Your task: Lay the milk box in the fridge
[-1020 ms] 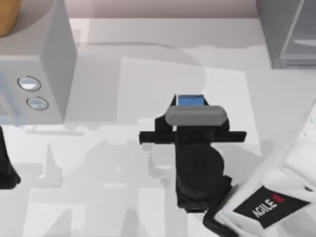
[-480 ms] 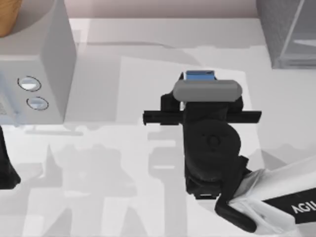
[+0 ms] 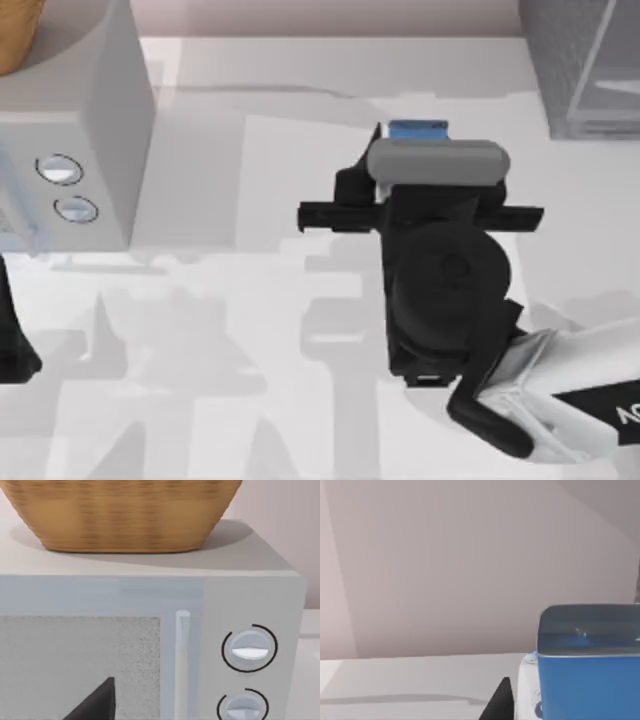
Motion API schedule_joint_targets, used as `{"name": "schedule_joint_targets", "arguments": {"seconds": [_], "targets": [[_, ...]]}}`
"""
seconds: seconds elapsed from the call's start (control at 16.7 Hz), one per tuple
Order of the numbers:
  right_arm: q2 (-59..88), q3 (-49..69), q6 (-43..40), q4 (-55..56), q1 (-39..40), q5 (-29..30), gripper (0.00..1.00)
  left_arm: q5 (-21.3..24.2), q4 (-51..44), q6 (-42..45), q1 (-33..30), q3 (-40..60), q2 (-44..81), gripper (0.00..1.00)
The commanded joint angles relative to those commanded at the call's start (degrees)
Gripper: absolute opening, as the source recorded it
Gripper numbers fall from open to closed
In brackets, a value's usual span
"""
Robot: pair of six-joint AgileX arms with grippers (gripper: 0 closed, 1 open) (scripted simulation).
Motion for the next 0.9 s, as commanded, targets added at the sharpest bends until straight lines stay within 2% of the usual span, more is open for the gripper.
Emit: {"name": "schedule_joint_targets", "arguments": {"seconds": [0.36, 0.9], "targets": [[-18.4, -5.0, -0.5, -8.7, -9.1, -9.4, 0.0, 0.0, 0.0, 0.0, 0.0, 0.0, 0.0, 1.0], [-60.4, -22.5, -1.6, -34.8, -30.6, -31.1, 0.0, 0.0, 0.0, 0.0, 0.0, 0.0, 0.0, 1.0]]}}
